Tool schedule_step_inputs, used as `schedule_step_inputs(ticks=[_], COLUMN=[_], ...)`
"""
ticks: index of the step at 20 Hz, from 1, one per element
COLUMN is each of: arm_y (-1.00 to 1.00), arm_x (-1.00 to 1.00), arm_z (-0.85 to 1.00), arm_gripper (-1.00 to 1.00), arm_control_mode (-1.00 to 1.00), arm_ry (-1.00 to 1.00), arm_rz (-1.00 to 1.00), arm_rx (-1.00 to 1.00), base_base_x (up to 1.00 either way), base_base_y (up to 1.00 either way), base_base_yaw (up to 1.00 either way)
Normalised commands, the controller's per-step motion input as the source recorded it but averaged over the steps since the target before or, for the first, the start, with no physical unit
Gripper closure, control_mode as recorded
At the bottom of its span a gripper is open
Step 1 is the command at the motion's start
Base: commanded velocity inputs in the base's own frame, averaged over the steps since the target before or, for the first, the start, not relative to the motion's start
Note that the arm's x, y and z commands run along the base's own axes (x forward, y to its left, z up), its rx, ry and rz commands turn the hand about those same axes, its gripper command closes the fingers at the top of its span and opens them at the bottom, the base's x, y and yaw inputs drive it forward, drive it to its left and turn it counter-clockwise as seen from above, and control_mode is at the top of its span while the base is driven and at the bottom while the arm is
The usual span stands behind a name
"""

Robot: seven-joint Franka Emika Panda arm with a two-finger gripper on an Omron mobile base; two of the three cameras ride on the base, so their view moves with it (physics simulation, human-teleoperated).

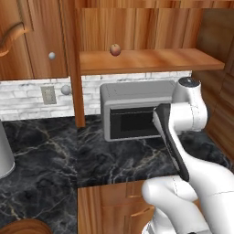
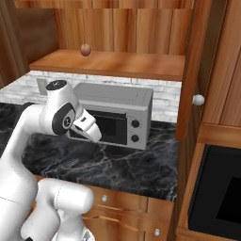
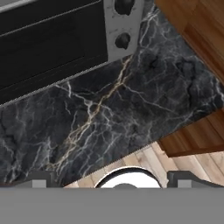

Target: Pick the peachs from the cabinet and place them in one bowl. Pick the mango from the sink and place it in the other bowl.

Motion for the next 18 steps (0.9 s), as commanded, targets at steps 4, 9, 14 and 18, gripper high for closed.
schedule_step_inputs(ticks=[4, 9, 14, 18], arm_y=[0.00, 0.05, 0.09, 0.13], arm_x=[-0.08, -0.02, 0.00, 0.00], arm_z=[0.42, 0.43, 0.47, 0.45], arm_gripper=[-1.00, -1.00, -1.00, -1.00], arm_control_mode=[-1.00, -1.00, -1.00, -1.00], arm_ry=[-0.34, -0.35, -0.26, -0.17], arm_rz=[0.27, 0.24, 0.18, 0.13], arm_rx=[0.00, 0.00, -0.01, -0.04], base_base_x=[0.00, 0.00, 0.00, 0.00], base_base_y=[0.00, 0.00, 0.00, 0.00], base_base_yaw=[0.00, 0.00, 0.00, 0.00])
